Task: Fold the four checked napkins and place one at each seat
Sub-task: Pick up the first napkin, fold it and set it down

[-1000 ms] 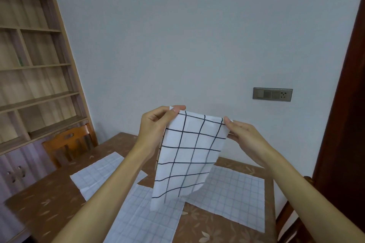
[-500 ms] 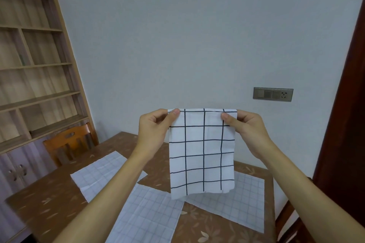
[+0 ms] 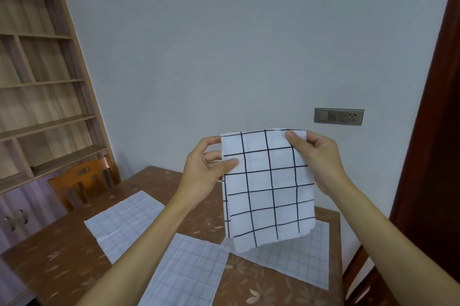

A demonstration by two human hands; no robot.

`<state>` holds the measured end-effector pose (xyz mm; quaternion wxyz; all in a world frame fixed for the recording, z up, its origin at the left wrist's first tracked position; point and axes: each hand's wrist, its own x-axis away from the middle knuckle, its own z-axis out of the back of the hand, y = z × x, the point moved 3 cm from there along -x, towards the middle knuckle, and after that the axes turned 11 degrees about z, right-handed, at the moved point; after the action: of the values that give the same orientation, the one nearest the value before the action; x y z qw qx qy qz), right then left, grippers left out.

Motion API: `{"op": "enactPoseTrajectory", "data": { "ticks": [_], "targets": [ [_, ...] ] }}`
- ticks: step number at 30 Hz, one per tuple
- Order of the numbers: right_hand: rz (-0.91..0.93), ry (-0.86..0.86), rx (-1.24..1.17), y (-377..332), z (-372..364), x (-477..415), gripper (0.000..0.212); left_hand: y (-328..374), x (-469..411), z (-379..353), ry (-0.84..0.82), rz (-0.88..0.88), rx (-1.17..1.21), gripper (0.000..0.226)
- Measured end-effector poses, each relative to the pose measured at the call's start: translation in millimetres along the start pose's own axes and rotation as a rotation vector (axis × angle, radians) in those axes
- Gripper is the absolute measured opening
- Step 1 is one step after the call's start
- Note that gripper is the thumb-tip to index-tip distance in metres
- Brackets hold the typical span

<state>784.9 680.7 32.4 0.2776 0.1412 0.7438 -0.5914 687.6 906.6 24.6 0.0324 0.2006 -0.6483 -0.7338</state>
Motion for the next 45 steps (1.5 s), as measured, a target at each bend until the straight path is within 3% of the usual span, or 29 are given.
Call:
{"op": "enactPoseTrajectory", "data": {
  "ticks": [6,10,12,15,17,22,28,35,38,42,45],
  "targets": [
    [-0.181,-0.142,-0.072,17,5,10,0.059,2,-8,1,0.05,0.005,0.076,0.051],
    [-0.262,-0.362,-0.066,28,0,28,0.048,0,-8,7,0.084,0.015,0.101,0.053],
    [-0.282,-0.336,-0.042,31,-2,32,0.053,-3,-8,9,0.074,0.031,0.065,0.053],
    [-0.325,-0.284,0.014,35,-4,32,0.086,-8,-10,13,0.064,0.053,0.012,0.05],
    [-0.329,-0.285,0.001,35,-9,32,0.094,-9,-10,15,0.081,0.055,-0.006,0.048],
    [-0.27,-0.276,0.007,24,-15,33,0.072,-12,-8,18,0.069,0.08,-0.024,0.046],
    [-0.221,-0.246,0.026,19,-16,36,0.082,-17,4,12,-0.101,0.109,-0.034,0.074],
    [-0.127,-0.212,0.035,18,-10,37,0.045,-26,2,21,-0.046,0.054,-0.211,0.042],
    [-0.103,-0.207,0.081,21,-5,34,0.043,-29,6,20,-0.054,0.073,-0.241,0.042],
    [-0.128,-0.372,0.111,26,-3,31,0.056,-30,2,27,0.082,0.013,-0.491,0.029],
    [-0.051,-0.373,0.351,27,-3,29,0.036,-29,0,30,0.141,-0.076,-0.668,0.017]
  ]
}}
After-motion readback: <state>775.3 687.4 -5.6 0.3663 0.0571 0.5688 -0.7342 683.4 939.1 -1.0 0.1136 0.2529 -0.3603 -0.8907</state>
